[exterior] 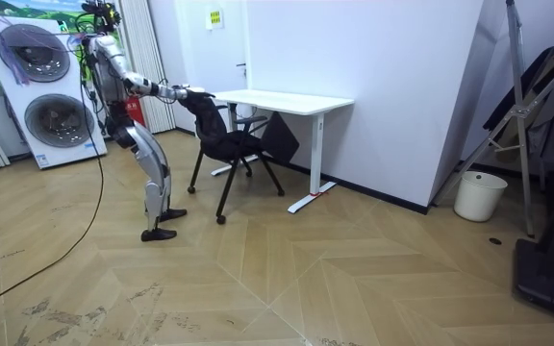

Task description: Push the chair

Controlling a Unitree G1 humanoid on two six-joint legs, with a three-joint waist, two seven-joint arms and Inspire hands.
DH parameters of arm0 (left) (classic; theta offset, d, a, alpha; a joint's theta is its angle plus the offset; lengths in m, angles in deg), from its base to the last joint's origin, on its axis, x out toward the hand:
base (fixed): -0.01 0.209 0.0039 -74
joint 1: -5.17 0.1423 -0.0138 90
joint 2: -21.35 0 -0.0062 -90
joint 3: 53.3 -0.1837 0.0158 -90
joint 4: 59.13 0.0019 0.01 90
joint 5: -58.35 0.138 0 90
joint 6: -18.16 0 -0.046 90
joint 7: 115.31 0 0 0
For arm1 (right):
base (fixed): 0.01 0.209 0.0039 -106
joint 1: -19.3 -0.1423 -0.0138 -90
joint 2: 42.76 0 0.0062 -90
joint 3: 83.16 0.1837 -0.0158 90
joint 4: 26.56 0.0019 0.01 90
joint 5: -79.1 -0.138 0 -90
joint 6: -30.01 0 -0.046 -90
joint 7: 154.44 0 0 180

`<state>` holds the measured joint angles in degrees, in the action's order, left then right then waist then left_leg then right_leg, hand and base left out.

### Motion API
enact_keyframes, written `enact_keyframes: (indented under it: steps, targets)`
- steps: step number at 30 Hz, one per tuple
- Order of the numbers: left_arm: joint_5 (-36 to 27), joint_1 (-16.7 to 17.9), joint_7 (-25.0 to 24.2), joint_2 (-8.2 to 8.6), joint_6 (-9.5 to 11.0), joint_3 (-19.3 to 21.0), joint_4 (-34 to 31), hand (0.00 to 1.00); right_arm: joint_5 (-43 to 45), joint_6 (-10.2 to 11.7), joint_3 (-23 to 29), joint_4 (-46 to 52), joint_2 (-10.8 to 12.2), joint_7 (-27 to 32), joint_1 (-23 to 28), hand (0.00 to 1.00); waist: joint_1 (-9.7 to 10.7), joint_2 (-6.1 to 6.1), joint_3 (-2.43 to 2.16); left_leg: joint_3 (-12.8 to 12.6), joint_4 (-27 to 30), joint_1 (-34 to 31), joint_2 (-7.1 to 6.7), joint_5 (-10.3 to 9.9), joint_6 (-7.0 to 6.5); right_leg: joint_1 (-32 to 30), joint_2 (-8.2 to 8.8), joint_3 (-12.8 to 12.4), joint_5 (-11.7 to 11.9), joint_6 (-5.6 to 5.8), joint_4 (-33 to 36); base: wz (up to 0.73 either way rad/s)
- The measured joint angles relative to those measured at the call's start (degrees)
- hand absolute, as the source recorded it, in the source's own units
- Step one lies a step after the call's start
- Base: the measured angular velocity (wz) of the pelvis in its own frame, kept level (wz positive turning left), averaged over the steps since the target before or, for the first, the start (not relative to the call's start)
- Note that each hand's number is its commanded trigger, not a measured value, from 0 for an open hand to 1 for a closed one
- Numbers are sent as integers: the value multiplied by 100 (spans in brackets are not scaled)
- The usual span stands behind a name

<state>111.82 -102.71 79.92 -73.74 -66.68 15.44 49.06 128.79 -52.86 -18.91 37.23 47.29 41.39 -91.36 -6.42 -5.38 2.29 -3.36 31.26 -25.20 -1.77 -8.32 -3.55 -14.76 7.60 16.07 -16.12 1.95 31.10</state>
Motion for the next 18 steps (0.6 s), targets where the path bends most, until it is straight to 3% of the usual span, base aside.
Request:
enact_keyframes:
  steps: [3,5,6,9,12,15,16,17,18]
  targets:
    - [-6,3,203,73,181,98,56,0,-14,109,43,41,-12,121,-4,0,-83,0,2,92,-34,-6,27,29,-64,64,-96,48,15,-40,-131,11]
    - [-46,-11,520,110,546,218,327,0,-24,273,101,-11,-18,200,-24,0,-213,-14,14,97,-81,89,70,39,-181,182,-170,43,67,-97,-226,0]
    - [-49,-12,584,102,623,240,411,0,-24,328,95,-44,-17,200,-24,0,-227,-20,14,95,-87,124,80,37,-182,223,-182,41,65,-102,-247,0]
    - [-58,-115,787,-3,930,420,714,0,8,582,245,-76,-44,304,-98,0,-237,-72,69,95,-119,202,111,38,-174,282,-218,37,29,-160,-245,0]
    - [-304,-352,788,-231,1062,542,987,0,-7,855,328,-319,-286,516,-415,0,-176,-103,116,101,-11,178,217,42,-140,342,-319,45,40,-232,-253,-5]
    - [-121,-868,623,-566,1059,575,1090,0,208,1009,533,-367,-943,558,-728,0,-194,-77,132,163,90,112,340,44,-92,406,-477,110,149,-304,-420,2]
    - [-79,-1153,552,-794,1130,567,1110,0,208,1111,546,-366,-1249,558,-840,0,-221,-53,148,197,106,111,367,54,-79,451,-516,142,192,-325,-479,3]
    - [-74,-1315,529,-1051,1113,574,1141,0,206,1165,602,-302,-1405,619,-1043,0,-208,-33,147,195,125,114,384,55,-78,456,-527,141,199,-331,-471,0]
    - [-59,-1425,481,-1145,1073,570,1168,0,207,1182,701,-236,-1475,649,-1157,0,-189,-29,150,195,130,116,389,56,-77,456,-529,141,199,-332,-463,-4]
